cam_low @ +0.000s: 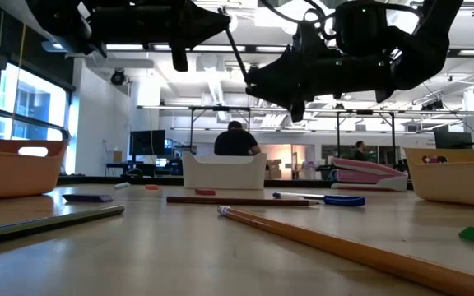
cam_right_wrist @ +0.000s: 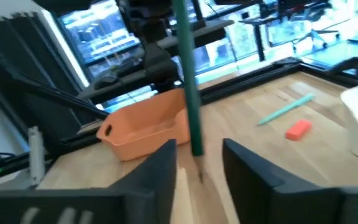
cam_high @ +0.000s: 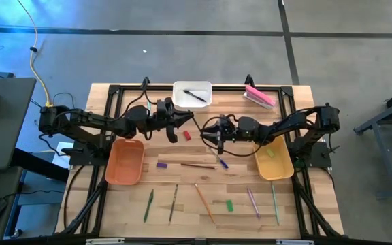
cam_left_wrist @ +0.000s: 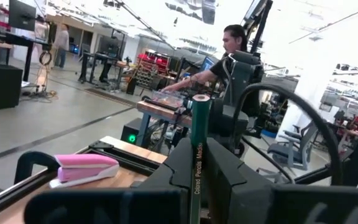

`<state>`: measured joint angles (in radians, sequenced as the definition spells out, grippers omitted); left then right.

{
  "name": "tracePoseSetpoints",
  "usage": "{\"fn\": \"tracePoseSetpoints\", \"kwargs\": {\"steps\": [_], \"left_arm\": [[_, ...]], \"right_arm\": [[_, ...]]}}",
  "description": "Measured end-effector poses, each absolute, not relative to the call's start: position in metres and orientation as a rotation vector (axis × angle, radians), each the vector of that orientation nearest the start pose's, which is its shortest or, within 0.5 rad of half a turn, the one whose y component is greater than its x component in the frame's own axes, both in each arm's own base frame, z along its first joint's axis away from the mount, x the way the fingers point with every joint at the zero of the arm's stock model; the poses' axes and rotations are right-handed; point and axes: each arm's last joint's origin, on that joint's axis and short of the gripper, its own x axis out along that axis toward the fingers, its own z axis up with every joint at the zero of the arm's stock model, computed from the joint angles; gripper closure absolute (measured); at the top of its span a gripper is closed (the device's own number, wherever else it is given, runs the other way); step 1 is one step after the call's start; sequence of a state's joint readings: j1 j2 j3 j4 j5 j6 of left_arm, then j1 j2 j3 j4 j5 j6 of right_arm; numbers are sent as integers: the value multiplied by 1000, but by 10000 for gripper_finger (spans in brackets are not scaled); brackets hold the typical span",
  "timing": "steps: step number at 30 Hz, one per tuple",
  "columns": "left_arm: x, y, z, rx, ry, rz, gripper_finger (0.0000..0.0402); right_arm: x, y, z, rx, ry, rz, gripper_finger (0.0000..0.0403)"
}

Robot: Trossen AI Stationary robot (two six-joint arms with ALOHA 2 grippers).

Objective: Sort crayons/erasers/pens/pencils in bins
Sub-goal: Put the dark blue-green pencil into the orange bin

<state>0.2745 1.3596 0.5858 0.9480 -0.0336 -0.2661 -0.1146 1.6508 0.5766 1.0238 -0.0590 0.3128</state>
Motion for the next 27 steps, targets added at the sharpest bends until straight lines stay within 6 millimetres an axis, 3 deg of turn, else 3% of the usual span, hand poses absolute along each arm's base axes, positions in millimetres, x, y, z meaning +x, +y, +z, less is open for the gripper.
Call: {"fn": "tracePoseSetpoints", "kwargs": {"steps": [8, 15, 20, 27], "left_arm": [[265, 84, 245, -262, -165, 300, 398], [262, 92, 235, -286, -55, 329, 398], [263, 91, 238, -310, 86, 331, 398], [264, 79, 263, -305, 286, 309, 398]], "right_arm": [[297, -33, 191, 253, 63, -96, 197], [277, -35, 207, 115, 199, -137, 182], [258, -38, 209, 6, 357, -234, 230], [257, -49, 201, -41, 419, -205, 367]]}}
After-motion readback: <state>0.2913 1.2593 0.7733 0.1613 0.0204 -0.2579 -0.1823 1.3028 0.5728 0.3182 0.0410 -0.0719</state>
